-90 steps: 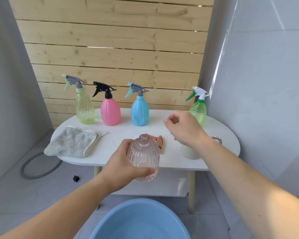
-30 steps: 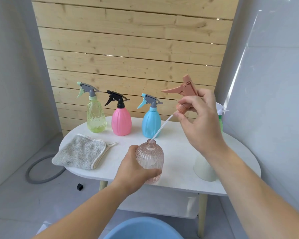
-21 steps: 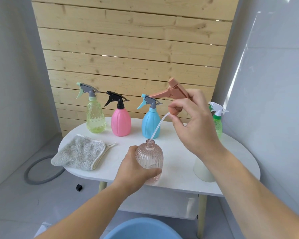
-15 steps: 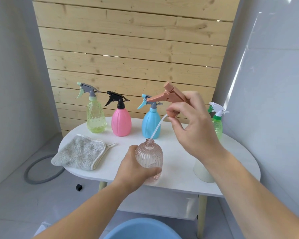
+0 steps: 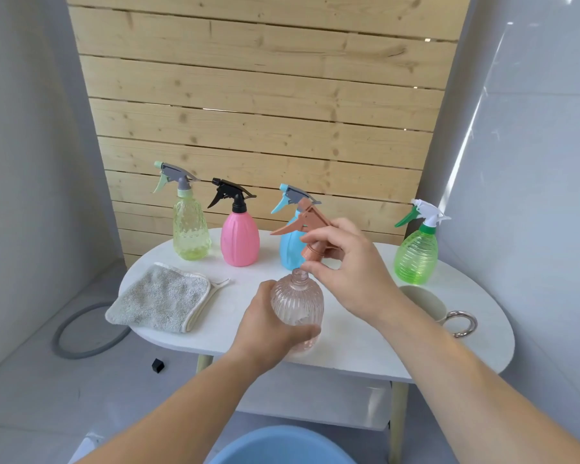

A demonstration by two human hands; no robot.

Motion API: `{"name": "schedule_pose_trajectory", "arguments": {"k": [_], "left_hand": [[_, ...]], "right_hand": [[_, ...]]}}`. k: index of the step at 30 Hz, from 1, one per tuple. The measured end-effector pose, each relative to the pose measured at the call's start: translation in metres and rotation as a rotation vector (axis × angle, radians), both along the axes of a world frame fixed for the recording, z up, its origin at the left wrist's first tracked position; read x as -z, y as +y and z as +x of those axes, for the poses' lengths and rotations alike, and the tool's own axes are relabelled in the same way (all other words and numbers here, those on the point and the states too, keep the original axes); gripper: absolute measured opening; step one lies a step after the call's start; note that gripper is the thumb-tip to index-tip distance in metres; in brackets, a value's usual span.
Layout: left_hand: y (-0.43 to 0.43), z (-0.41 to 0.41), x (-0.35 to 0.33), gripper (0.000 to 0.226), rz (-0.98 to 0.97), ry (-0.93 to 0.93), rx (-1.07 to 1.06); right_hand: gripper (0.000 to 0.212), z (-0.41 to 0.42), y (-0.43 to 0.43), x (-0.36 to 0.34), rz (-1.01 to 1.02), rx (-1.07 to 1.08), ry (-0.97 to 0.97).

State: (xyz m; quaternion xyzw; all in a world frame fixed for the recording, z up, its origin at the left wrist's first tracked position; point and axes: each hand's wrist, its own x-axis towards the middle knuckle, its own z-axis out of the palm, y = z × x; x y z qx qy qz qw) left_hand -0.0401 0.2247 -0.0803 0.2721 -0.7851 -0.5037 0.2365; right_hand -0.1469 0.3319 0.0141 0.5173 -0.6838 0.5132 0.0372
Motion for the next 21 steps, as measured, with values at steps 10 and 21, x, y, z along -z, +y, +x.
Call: {"name": "schedule_pose_trajectory", "arguments": {"k": [10, 21], "left_hand": [[-0.008, -0.007, 0.004, 0.076, 0.014, 0.023, 0.071], [-0.014, -0.005, 0.007, 0.083, 0.018, 0.005, 0.119]], "right_hand": [[0.028, -0.015, -0.022, 0.021, 0.203, -0.055, -0.163], [0.047, -0.018, -0.019, 0.019, 0.314, -0.162, -0.156]]}}
